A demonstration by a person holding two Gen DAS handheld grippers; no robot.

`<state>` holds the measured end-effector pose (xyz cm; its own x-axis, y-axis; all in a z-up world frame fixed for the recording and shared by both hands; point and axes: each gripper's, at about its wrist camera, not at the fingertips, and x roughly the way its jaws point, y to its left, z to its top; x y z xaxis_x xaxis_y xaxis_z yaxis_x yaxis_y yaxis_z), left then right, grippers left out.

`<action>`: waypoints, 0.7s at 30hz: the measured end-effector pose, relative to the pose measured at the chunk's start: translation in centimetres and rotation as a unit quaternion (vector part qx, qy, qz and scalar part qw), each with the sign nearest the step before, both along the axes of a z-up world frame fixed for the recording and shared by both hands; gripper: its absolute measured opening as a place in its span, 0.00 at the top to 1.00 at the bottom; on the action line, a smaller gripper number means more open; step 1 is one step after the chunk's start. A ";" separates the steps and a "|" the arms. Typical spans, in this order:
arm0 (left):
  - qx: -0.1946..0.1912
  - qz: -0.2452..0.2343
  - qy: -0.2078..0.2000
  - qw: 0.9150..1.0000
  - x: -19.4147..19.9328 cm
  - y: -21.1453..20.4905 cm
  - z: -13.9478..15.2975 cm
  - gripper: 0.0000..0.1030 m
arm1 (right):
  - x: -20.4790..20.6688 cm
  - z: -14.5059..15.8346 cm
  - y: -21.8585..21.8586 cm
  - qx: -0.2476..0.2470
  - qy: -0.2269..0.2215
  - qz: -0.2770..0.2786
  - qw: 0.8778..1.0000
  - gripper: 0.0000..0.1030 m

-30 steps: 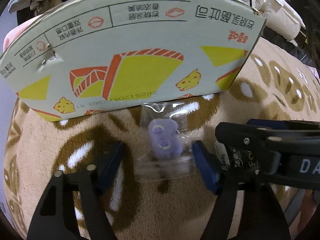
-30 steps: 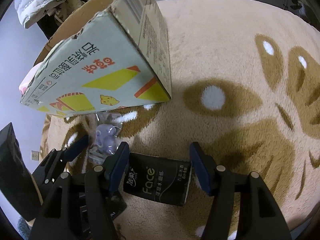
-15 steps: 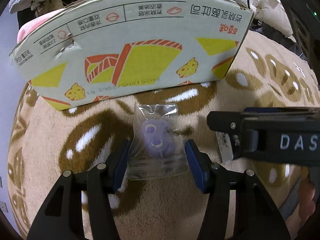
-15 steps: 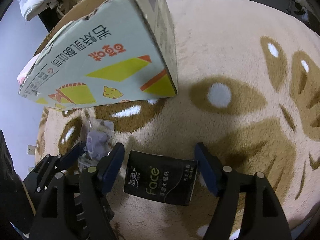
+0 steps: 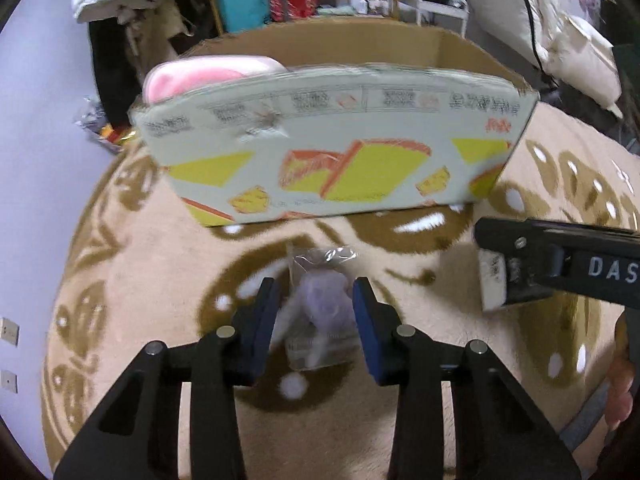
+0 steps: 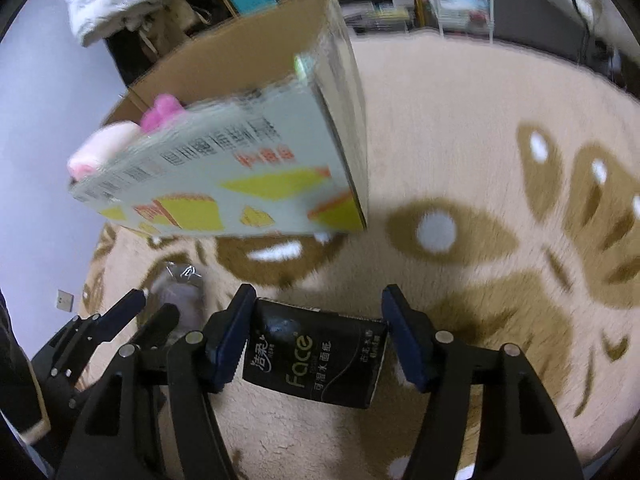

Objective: Organize soft objects
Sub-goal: 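Lift and carry the bag and Face pack above the box with both tools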

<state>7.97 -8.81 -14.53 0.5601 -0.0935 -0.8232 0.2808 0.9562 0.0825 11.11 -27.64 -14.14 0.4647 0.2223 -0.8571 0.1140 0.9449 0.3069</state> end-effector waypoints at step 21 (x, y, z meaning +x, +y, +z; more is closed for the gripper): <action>0.013 0.011 0.059 0.998 3.0 -0.6 -3.2 0.38 | -0.4 0.8 -0.7 -0.002 -0.013 0.011 1.000 0.34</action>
<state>10.96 -9.42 -17.69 0.4616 -0.0602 -0.8851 0.2689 0.9603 0.0749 10.70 -28.31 -13.33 0.4822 0.2290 -0.8456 0.0843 0.9486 0.3050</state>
